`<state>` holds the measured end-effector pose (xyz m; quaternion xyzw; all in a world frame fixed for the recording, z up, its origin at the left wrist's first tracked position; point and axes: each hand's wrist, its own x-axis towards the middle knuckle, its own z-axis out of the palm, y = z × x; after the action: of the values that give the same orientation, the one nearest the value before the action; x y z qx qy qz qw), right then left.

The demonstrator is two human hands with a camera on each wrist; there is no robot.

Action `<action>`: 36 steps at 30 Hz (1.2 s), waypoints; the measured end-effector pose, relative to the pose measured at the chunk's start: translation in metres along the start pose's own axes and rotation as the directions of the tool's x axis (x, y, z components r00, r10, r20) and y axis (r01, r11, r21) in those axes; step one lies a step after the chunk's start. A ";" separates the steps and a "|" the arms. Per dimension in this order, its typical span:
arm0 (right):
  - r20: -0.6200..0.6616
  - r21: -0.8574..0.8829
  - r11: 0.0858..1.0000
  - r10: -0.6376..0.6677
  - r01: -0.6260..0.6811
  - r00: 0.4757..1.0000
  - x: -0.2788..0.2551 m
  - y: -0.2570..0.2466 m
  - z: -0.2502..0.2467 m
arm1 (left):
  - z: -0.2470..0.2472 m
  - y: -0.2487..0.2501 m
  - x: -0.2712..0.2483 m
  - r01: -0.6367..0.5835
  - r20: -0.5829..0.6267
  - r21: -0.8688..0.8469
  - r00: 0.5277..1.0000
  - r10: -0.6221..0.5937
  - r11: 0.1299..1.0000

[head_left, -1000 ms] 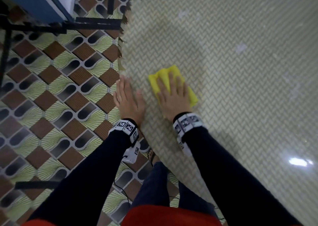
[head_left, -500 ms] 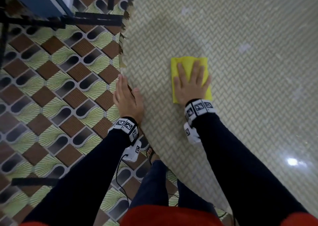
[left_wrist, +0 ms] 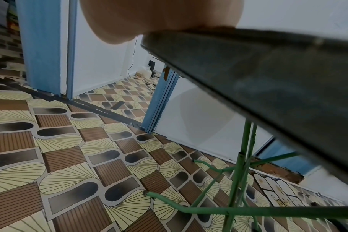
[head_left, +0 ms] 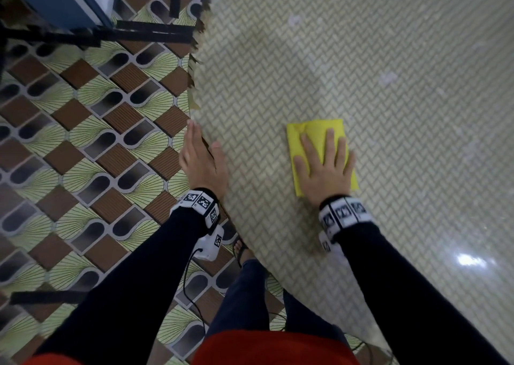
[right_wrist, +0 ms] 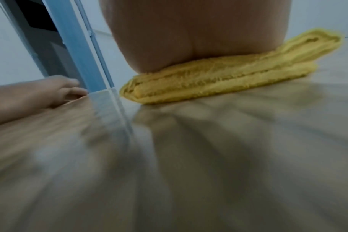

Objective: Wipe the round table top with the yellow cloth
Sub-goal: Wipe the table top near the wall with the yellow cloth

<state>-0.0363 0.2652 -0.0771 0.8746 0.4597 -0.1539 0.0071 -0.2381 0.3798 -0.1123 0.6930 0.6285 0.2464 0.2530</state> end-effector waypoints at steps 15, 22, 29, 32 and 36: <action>0.009 -0.005 0.990 -0.142 0.142 0.990 -0.068 0.010 0.016 | 0.002 0.000 -0.001 -0.006 0.000 0.021 1.000 0.006 1.000; 0.031 0.010 1.000 0.021 -0.021 0.999 0.040 -0.013 -0.006 | -0.001 0.000 -0.001 -0.008 0.008 0.041 1.000 0.008 0.999; 0.076 -0.021 0.874 -0.483 0.485 0.872 -0.050 -0.031 0.021 | 0.005 -0.003 0.000 -0.001 -0.017 0.047 1.000 0.002 0.999; 0.104 0.120 0.873 -0.485 0.473 0.868 -0.087 -0.008 0.013 | 0.005 -0.001 0.001 0.018 -0.022 0.052 1.000 -0.017 0.998; 0.089 0.308 0.856 -0.461 0.416 0.883 -0.054 -0.013 -0.023 | 0.003 0.004 0.001 0.032 -0.017 0.067 0.999 -0.031 0.997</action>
<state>-0.0693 0.2334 -0.0386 0.7232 0.6187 -0.2844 -0.1154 -0.2337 0.3801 -0.1118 0.6891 0.6493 0.2267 0.2284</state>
